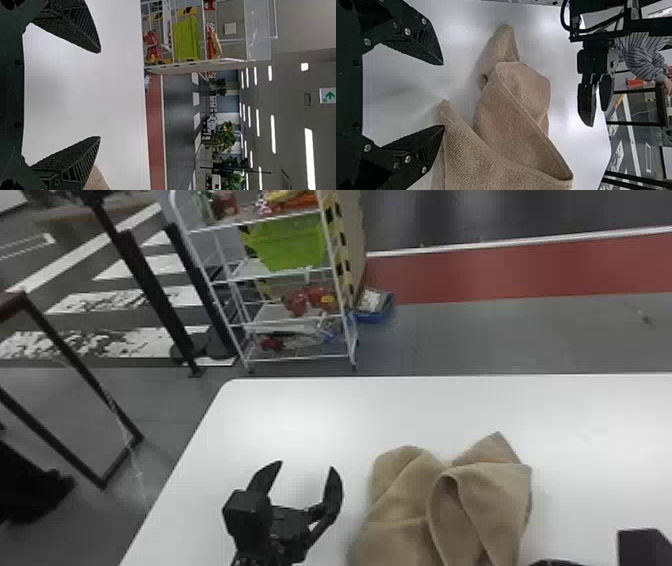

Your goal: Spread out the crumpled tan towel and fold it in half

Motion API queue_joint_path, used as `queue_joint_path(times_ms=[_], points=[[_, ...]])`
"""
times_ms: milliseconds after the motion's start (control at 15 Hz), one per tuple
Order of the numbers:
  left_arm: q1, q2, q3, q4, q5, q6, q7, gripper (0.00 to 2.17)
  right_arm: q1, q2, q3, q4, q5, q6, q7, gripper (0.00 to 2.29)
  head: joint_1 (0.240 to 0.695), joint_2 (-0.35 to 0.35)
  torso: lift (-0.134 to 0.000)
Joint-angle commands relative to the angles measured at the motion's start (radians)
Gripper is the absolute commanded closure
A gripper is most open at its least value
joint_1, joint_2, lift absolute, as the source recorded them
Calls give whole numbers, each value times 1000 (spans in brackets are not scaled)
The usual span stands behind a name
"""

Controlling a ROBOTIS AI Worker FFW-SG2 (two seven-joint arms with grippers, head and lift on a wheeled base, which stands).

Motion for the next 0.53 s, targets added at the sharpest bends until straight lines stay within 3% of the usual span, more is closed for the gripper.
queue_joint_path(times_ms=[0, 267, 467], points=[[0, -4, 2, 3, 0, -3, 0, 110, -26, 3, 19, 30, 25, 5, -11, 383, 695, 289, -121], [0, -4, 2, 9, 0, -15, 0, 110, -59, 8, 66, 62, 37, 8, -45, 579, 695, 291, -121], [0, -4, 4, 12, 2, -18, 0, 110, -69, 8, 65, 62, 36, -1, -43, 1200, 695, 307, -121]])
